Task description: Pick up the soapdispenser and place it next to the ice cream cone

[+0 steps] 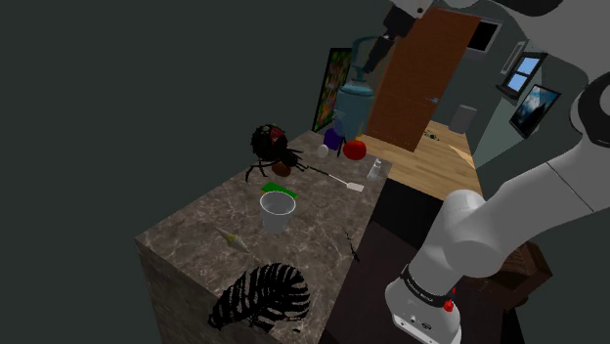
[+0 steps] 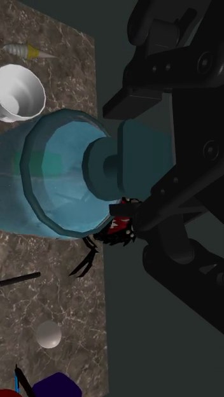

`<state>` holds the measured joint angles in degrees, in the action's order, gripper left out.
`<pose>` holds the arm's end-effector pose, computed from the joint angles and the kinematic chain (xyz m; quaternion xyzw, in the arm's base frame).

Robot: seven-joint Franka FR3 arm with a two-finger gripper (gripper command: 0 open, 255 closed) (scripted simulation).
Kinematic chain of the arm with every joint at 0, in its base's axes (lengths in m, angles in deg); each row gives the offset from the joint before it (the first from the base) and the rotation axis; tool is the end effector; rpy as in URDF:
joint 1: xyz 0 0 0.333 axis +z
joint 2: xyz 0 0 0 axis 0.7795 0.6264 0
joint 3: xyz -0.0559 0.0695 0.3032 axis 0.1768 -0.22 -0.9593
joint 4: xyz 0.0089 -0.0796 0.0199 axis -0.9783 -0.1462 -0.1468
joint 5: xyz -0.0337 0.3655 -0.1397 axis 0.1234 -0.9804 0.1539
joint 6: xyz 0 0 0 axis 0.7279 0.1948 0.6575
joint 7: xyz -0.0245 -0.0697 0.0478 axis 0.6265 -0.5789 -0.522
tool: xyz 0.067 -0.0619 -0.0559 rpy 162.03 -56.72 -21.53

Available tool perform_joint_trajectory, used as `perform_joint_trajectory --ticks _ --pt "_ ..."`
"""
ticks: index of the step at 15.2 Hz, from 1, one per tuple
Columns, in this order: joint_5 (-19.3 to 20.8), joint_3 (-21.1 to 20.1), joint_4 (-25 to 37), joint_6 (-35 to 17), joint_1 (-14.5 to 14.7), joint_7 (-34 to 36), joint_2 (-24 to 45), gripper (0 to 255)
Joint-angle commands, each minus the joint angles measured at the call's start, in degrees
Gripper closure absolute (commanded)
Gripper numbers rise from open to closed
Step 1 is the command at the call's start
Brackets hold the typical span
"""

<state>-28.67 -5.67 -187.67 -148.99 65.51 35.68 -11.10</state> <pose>0.3932 -0.1506 0.7278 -0.9800 -0.1332 -0.1471 0.0172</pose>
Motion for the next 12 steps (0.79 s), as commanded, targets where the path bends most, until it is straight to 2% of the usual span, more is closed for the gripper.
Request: perform_joint_trajectory --ticks 1,12 --pt "-0.2 -1.5 -2.3 -2.5 0.4 2.0 0.1 255" --pt "-2.2 -8.5 -8.1 -14.5 3.9 12.4 6.8 255"
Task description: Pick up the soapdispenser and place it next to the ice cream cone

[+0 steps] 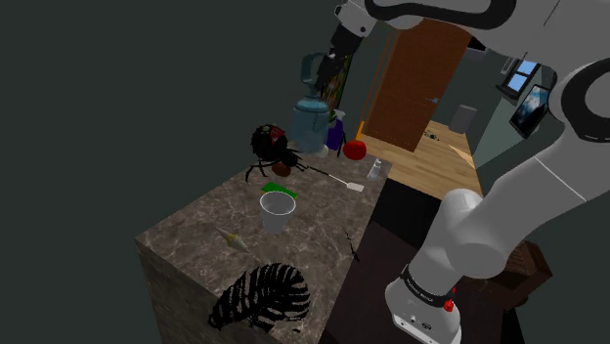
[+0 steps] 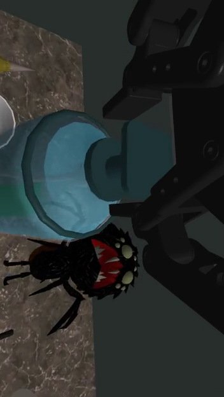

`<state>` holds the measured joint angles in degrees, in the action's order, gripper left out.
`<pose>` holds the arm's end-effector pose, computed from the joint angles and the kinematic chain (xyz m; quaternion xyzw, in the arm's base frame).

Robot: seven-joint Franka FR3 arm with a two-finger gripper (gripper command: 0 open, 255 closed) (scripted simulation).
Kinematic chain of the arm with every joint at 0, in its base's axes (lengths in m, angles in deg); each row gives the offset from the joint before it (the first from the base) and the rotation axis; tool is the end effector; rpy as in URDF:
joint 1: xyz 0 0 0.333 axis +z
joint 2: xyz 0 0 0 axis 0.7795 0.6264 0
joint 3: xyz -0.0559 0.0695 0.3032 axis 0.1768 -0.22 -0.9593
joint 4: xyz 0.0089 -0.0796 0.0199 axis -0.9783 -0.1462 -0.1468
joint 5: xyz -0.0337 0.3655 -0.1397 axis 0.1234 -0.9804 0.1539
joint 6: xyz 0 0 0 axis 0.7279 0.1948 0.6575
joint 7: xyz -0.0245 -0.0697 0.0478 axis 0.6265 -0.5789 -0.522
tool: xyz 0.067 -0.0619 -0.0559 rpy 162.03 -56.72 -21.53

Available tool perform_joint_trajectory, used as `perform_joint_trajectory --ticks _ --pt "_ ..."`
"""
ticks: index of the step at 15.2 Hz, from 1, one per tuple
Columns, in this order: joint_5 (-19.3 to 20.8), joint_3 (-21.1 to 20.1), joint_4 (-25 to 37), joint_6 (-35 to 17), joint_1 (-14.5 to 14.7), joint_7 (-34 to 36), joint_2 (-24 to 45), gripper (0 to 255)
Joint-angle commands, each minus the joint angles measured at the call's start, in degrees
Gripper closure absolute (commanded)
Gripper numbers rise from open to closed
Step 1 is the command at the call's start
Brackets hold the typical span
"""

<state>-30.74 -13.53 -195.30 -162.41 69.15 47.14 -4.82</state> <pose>0.4677 -0.0293 0.6596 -0.9800 -0.1329 -0.1473 0.0168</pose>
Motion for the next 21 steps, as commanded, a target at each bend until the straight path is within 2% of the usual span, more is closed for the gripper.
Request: perform_joint_trajectory --ticks 1,11,21 --pt "-0.3 -1.2 -0.6 -2.1 0.7 1.8 1.4 255" --pt "-1.9 -6.0 2.4 -10.7 4.4 9.8 13.4 255" --pt "-2.5 -9.5 13.0 -15.6 7.8 17.0 29.2 255"
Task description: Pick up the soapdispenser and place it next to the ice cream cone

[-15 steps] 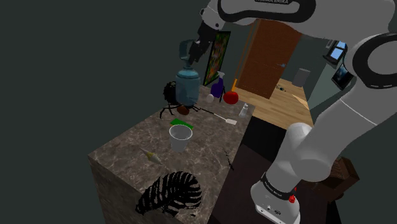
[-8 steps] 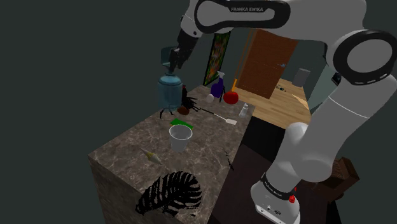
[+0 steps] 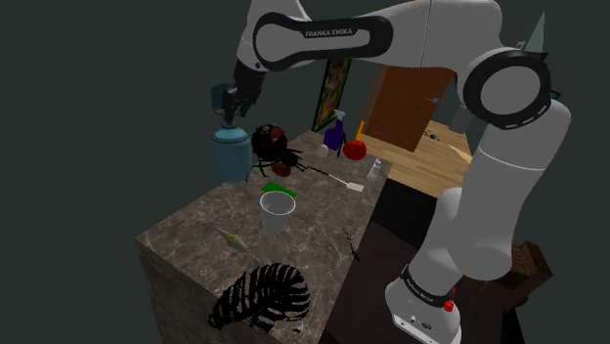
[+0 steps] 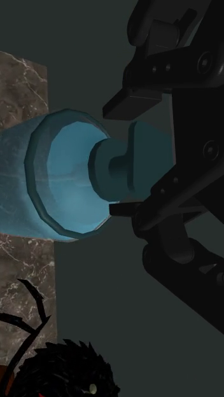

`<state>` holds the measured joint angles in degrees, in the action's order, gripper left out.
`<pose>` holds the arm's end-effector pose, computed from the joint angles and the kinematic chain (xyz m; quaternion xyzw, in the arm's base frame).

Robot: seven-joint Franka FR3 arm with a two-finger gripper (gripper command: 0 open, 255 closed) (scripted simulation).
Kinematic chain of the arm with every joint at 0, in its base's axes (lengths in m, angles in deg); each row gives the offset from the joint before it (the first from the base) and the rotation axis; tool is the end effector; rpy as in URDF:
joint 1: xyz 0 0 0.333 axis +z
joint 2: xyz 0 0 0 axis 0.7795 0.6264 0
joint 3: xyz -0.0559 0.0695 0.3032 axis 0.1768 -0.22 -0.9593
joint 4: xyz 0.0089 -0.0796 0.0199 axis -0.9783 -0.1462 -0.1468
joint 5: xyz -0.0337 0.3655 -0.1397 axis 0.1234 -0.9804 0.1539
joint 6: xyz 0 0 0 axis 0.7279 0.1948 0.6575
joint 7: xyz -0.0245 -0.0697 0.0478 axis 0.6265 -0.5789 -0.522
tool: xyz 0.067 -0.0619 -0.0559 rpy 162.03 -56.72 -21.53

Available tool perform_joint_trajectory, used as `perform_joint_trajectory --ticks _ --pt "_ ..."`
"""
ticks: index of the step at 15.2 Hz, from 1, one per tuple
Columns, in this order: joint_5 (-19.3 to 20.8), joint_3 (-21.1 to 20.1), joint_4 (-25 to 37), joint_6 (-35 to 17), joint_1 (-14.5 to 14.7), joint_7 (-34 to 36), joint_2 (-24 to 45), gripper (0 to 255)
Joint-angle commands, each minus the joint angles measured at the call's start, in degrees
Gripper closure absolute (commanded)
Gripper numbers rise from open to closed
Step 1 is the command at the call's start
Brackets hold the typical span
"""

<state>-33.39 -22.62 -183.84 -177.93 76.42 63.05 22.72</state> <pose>0.5972 0.1812 0.5402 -0.9800 -0.1328 -0.1474 0.0165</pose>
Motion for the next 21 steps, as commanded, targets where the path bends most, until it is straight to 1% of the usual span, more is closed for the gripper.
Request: perform_joint_trajectory --ticks 1,4,5,21 --pt "0.1 -0.7 3.1 -0.3 0.9 1.8 3.4 255" --pt "0.1 -1.5 8.3 -0.6 1.9 3.8 8.9 255" --pt "0.2 -1.8 11.0 -0.6 2.3 4.7 11.6 255" --pt "-0.1 -1.9 2.3 -11.8 2.3 4.8 14.2 255"
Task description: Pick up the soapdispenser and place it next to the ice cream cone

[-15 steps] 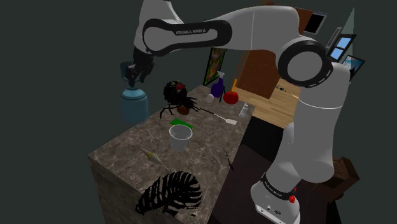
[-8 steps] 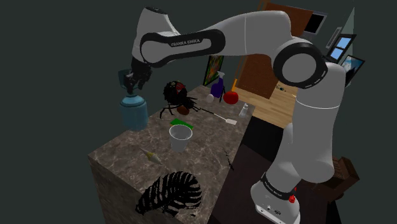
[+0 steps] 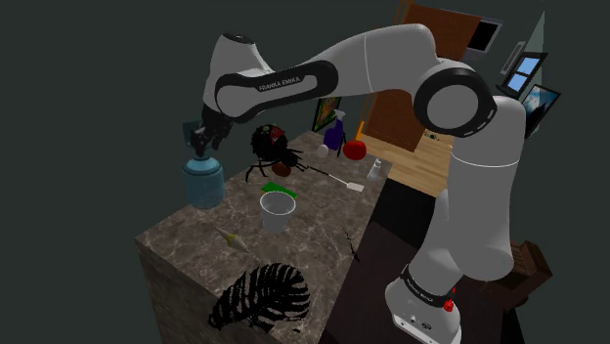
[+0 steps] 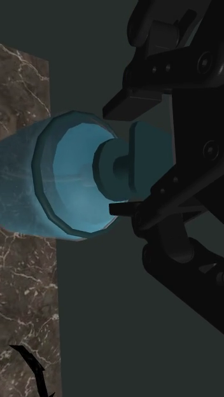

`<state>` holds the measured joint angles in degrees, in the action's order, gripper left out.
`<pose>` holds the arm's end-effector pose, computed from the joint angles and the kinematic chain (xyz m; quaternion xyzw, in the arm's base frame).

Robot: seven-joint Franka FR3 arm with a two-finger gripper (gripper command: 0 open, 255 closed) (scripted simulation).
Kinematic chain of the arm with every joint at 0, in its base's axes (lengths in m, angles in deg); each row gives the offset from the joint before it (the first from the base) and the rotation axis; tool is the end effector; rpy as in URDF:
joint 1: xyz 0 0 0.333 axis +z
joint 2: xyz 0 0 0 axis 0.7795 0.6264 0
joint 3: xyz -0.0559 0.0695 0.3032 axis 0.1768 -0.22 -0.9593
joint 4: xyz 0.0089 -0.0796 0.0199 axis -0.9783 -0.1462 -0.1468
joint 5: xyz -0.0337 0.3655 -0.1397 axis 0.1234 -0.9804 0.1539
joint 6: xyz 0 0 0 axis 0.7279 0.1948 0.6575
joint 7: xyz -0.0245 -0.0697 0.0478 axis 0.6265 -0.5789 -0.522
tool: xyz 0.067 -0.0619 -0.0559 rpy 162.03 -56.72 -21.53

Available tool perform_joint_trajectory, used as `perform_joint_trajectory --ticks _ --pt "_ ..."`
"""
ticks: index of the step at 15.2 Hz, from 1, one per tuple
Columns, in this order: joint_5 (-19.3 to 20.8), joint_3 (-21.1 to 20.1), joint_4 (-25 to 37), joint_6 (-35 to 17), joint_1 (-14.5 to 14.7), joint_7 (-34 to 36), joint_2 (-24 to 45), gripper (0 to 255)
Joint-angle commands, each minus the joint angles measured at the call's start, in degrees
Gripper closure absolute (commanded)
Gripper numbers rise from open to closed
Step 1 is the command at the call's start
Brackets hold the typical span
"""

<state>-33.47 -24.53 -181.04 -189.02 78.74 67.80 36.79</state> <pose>0.6353 0.2499 0.4268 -0.9800 -0.1325 -0.1473 0.0168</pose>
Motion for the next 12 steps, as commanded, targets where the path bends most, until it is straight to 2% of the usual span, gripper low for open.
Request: perform_joint_trajectory --ticks 1,4,12 --pt "0.0 0.0 -0.9 -1.4 0.0 0.0 0.4 255" --pt "-0.1 -0.1 -1.9 -3.2 0.0 0.0 1.2 255" --pt "-0.1 -0.1 -1.9 -3.2 0.0 0.0 1.2 255"
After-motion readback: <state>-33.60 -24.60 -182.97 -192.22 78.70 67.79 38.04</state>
